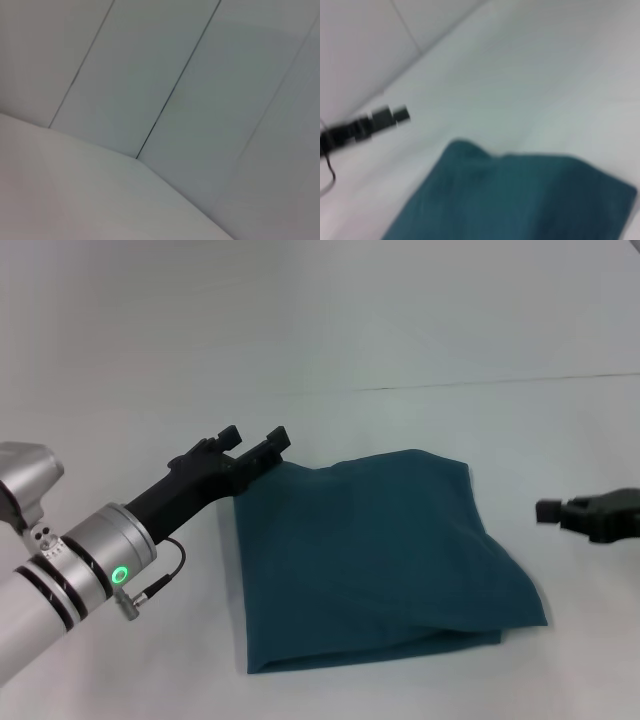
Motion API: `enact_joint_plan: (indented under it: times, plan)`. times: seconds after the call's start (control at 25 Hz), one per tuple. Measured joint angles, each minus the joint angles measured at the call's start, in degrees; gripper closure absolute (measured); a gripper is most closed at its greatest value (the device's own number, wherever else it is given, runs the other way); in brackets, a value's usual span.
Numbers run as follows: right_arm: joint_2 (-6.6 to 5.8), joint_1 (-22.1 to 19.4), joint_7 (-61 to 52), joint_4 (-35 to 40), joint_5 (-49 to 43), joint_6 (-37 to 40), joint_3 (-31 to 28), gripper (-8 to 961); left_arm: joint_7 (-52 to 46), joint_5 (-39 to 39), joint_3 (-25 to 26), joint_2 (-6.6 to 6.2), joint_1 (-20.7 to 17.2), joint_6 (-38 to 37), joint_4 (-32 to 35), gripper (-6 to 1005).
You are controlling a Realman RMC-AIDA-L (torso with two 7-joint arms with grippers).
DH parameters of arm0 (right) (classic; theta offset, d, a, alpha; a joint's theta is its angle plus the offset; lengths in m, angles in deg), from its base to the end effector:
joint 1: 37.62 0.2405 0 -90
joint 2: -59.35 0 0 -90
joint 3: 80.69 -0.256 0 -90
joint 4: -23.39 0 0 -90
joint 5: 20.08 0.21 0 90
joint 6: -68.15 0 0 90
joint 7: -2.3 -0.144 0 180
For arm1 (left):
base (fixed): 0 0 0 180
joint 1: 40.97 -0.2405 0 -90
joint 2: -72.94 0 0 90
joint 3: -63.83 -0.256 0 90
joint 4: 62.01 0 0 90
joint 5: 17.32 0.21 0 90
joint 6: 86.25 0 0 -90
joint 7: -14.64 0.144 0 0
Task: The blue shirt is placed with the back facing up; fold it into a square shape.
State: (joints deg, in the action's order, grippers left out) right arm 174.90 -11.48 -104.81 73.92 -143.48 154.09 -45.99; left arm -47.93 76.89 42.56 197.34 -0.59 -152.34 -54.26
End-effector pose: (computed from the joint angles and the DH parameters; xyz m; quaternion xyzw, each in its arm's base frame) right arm 0.3084 0.3371 0.0706 -0.8688 0.4114 0.1734 0.2139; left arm -0.2335 0.3719 -0.0739 -0.7873 -0.3704 -0.4077 0.2771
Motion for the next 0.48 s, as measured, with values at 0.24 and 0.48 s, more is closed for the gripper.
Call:
enact_joint_plan:
  times: [0.24,0.48]
  plan:
    - [-0.33,-0.7,0.5,-0.6,3.3,2.1,-4.7,923,-4.3,0.0,-0.1,-0.19,-0.3,2.9,2.2,114]
    - [-0.71,-0.1,0.4,-0.2,3.4,5.1,-8.3,871,-9.0,0.3,-0.9,-0.23,0.9,9.6,4.3,114]
